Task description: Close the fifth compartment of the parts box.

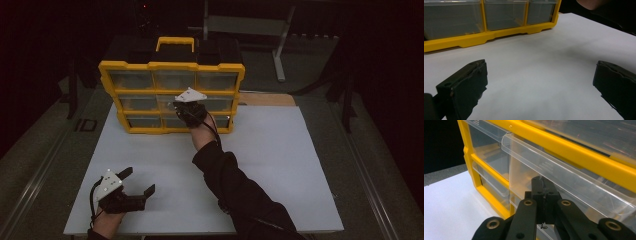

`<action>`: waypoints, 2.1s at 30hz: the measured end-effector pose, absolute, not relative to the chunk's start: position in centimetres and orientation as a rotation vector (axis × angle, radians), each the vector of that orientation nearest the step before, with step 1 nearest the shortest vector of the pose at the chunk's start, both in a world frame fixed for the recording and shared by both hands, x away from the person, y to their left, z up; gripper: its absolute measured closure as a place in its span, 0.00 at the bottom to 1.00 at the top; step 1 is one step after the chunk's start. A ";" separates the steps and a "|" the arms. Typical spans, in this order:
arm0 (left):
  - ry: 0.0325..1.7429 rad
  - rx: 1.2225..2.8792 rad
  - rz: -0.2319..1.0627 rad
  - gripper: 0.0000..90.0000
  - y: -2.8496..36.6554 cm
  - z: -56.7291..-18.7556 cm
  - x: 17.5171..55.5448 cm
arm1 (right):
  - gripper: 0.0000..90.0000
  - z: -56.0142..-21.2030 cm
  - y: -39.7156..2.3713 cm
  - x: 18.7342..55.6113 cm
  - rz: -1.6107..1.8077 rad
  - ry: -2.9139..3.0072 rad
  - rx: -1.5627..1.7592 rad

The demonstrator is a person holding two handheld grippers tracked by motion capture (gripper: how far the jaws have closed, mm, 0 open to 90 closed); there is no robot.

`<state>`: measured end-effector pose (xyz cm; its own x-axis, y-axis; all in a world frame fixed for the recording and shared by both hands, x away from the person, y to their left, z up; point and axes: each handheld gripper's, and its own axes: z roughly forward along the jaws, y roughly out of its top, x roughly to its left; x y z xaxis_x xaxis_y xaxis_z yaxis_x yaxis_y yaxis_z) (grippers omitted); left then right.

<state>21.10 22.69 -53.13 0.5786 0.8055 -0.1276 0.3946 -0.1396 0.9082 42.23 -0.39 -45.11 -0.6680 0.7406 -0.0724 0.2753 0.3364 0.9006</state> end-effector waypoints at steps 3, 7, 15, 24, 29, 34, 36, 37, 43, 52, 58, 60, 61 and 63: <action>0.988 1.754 0.488 0.00 22.7 -53.1 21.1 | 1.00 -45.1 -0.4 42.4 1.293 2.128 0.893; 0.988 1.755 0.488 0.00 22.7 -53.1 21.1 | 1.00 -45.1 -0.4 42.5 1.288 2.129 0.885; 0.986 1.753 0.486 0.00 22.6 -53.1 21.1 | 1.00 -45.2 -0.8 43.1 1.282 2.121 0.902; 0.985 1.756 0.487 0.00 22.6 -53.1 21.0 | 1.00 -45.1 -0.8 43.3 1.275 2.127 0.899; 0.987 1.756 0.486 0.00 22.6 -53.1 21.1 | 1.00 -45.1 -0.8 43.3 1.271 2.131 0.904; 0.987 1.756 0.486 0.00 22.6 -53.1 21.0 | 0.94 -45.1 -0.9 43.2 1.294 2.155 0.898; 0.988 1.758 0.487 0.00 22.6 -53.1 21.1 | 0.89 -45.2 -0.9 43.1 1.301 2.172 0.896; 0.988 1.757 0.487 0.00 22.6 -53.1 21.0 | 0.85 -45.2 -0.9 43.1 1.308 2.172 0.899; 0.986 1.762 0.488 0.00 22.6 -53.1 21.1 | 0.65 -45.2 -1.0 42.9 1.346 2.195 0.910; 0.985 1.765 0.488 0.00 22.5 -53.1 21.0 | 0.31 -45.3 -1.2 42.4 1.406 2.233 0.952; 0.984 1.768 0.489 0.00 22.5 -53.1 21.0 | 0.14 -46.0 -1.1 41.9 1.411 2.290 0.956; 0.985 1.768 0.490 0.00 22.5 -53.1 21.0 | 0.11 -46.1 -1.3 41.7 1.435 2.305 0.942; 0.986 1.768 0.491 0.00 22.5 -53.1 21.0 | 0.11 -46.2 -1.3 41.7 1.442 2.317 0.924; 0.987 1.767 0.490 0.00 22.5 -53.1 21.1 | 0.11 -46.2 -1.4 41.4 1.443 2.318 0.907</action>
<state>21.05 22.52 -53.14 0.5831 0.8041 -0.1157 0.3937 -0.1552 0.9060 41.44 -1.43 -46.21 -0.7697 0.6305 0.1002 0.3683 0.3104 0.8764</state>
